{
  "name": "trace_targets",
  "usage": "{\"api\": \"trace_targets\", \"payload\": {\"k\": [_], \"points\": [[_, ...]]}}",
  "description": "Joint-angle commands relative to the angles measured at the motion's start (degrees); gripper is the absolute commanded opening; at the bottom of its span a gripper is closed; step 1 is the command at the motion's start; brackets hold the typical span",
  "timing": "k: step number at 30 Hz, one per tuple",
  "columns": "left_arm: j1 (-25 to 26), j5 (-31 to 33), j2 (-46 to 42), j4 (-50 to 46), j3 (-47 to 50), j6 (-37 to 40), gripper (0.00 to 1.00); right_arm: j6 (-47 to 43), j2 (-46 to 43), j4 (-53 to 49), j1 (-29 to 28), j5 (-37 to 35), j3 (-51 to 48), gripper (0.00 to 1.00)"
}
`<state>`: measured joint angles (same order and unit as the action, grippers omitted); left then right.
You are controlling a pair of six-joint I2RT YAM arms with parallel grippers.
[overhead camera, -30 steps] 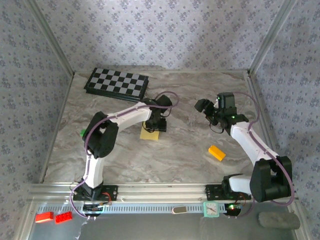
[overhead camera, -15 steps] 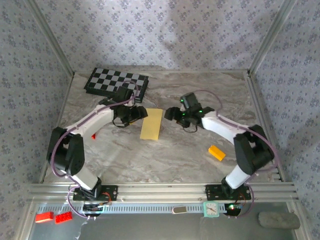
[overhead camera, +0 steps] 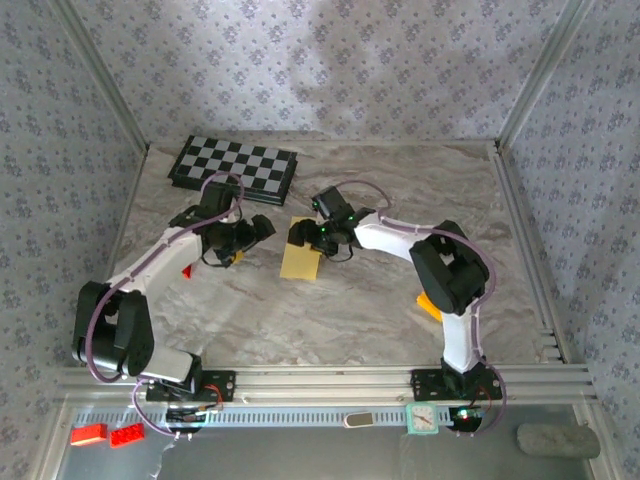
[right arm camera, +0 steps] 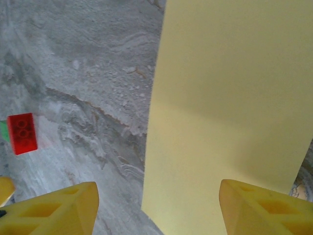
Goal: Fold a paper plane with a square sheet of paper (pick it up from the middle)
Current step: Move the paper to the center of the table, then third fold the triangle at the center of the table.
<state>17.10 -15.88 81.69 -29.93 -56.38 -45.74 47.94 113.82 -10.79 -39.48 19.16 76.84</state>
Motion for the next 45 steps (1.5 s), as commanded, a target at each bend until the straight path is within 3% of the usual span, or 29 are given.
{"api": "trace_targets", "payload": {"k": [1, 10, 21, 27, 33, 38, 45], "points": [[-0.2, -1.6, -0.5, 0.3, 0.7, -0.4, 1.00, -1.6, 2.5, -3.9, -0.5, 0.7, 1.8, 0.67], [-0.1, -9.8, 3.0, 3.3, 2.1, -0.7, 1.00, -8.8, 1.9, -11.1, 0.5, 1.4, -2.5, 0.67], [5.6, -17.1, 2.3, 10.5, 11.5, -4.7, 0.93, -13.8, -3.2, -7.6, 1.7, 4.9, -11.4, 0.67], [8.4, -17.1, 3.9, 14.2, 12.9, -6.3, 0.77, -12.7, -2.7, -6.5, 2.0, 5.8, -11.2, 0.66], [9.8, -18.5, 6.9, 15.3, 12.5, -6.1, 0.53, -12.6, -2.5, -6.9, 2.2, 5.9, -11.2, 0.64], [10.7, -19.9, 9.2, 15.0, 11.5, -4.7, 0.45, -12.5, -2.4, -6.7, 2.3, 6.0, -11.3, 0.63], [11.3, -20.9, 12.2, 16.2, 10.7, -4.8, 0.41, -12.4, -2.4, -6.7, 2.7, 7.1, -11.6, 0.62]]}}
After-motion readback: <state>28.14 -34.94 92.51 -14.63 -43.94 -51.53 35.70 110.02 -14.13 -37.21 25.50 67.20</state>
